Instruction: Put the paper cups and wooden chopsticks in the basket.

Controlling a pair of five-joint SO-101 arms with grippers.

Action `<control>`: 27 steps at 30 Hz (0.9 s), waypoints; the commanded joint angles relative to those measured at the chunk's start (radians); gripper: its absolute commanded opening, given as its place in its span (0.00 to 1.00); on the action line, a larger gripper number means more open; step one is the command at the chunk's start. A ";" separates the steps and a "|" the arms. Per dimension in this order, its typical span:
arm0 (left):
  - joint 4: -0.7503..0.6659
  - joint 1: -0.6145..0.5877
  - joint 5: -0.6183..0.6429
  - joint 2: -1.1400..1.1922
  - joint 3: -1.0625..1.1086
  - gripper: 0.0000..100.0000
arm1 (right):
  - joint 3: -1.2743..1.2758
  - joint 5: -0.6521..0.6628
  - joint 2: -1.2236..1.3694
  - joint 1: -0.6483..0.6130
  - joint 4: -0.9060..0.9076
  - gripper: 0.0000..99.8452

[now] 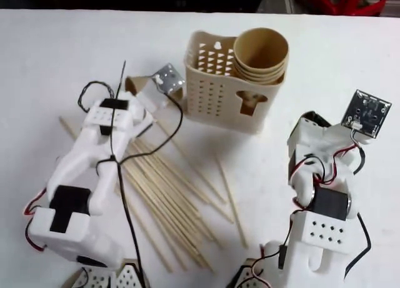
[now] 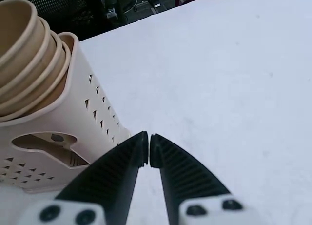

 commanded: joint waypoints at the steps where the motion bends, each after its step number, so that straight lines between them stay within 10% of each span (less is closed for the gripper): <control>1: -0.011 0.018 -0.006 -0.061 -0.006 0.02 | -0.005 -0.005 -0.013 -0.001 -0.025 0.02; 27: 0.155 0.111 -0.009 -0.817 -0.008 0.02 | 0.048 -0.003 -0.013 0.001 -0.125 0.02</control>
